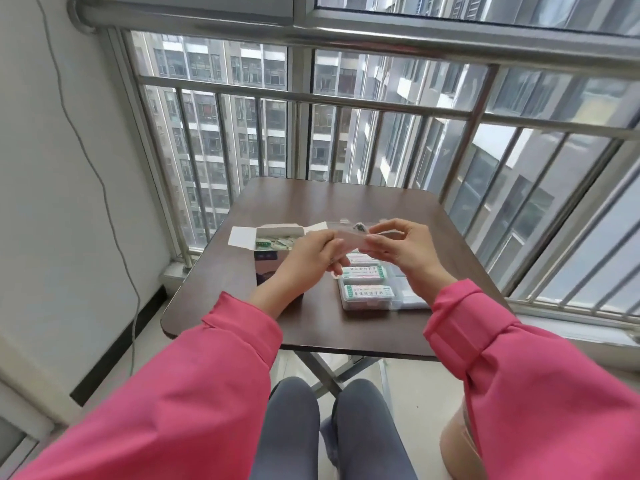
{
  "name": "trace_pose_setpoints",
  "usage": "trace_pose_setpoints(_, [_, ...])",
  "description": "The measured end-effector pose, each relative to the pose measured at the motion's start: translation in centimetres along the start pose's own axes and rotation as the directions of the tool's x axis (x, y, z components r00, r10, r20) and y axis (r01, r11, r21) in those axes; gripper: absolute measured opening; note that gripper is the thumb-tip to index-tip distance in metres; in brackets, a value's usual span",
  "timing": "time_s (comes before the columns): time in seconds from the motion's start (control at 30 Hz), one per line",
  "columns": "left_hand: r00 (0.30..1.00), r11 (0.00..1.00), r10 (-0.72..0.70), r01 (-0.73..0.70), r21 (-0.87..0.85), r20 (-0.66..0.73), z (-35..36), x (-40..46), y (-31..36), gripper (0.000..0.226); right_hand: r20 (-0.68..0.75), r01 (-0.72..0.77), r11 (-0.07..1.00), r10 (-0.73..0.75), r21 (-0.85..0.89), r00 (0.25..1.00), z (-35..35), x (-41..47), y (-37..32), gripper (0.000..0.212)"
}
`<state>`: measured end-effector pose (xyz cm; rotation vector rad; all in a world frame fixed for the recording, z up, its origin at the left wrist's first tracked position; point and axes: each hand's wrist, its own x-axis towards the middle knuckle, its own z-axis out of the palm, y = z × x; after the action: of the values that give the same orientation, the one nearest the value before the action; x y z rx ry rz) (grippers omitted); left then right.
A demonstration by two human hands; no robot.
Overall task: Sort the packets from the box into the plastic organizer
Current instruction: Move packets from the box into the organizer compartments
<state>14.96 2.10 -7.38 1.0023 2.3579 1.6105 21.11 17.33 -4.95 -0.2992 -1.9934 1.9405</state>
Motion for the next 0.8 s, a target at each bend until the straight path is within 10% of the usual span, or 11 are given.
trace_pose_setpoints(0.27, [0.993, 0.987, -0.027, 0.045, 0.152, -0.115, 1.6, 1.4, -1.8, 0.018, -0.18, -0.095, 0.972, 0.057, -0.214, 0.982, -3.3, 2.5, 2.4, 0.018])
trace_pose_setpoints(0.8, [0.985, 0.909, -0.046, 0.11, 0.402, -0.165, 1.7, 2.3, -3.5, 0.021, 0.027, -0.072, 0.896, 0.093, -0.437, 0.995, -2.1, 7.3, 4.8, 0.015])
